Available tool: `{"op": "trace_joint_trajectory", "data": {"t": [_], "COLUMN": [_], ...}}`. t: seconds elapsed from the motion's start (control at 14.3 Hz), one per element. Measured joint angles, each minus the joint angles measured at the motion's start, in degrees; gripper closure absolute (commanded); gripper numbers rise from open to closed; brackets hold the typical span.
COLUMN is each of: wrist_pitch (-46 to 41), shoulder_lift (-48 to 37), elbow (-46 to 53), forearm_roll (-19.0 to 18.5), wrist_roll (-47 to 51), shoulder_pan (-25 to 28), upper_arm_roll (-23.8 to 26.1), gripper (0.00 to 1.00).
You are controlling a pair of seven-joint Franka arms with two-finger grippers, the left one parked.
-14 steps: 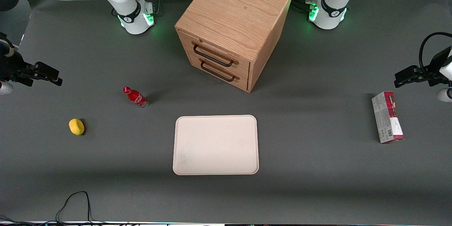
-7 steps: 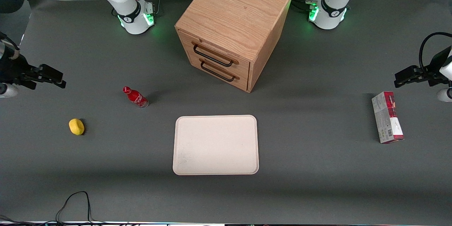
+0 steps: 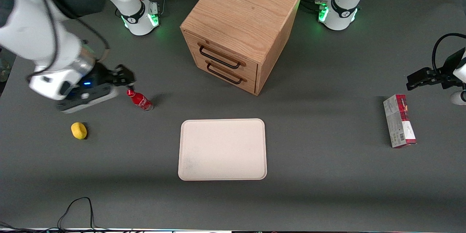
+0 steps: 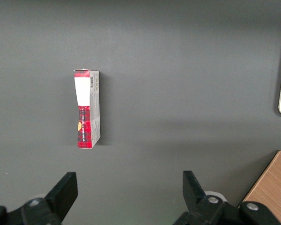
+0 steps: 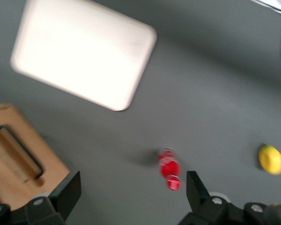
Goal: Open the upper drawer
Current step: 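Move the right gripper toward the upper drawer's black handle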
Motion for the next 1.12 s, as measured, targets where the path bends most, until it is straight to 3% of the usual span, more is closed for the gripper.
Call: {"op": "trace_joint_trajectory", "data": {"t": [0.14, 0.56, 1.12], "wrist_pitch": [-0.04, -0.43, -0.37], "shoulder_lift": [0.73, 2.52, 2.76], "elbow": [0.13, -0.36, -1.82], "forearm_roll": [1.92, 2.23, 2.22], "wrist_roll": [-1.03, -2.06, -10.69], "shoulder_pan": [4.15, 17.67, 21.42], "upper_arm_roll": [0.31, 0.51, 0.46], "gripper": [0.0, 0.0, 0.0]}}
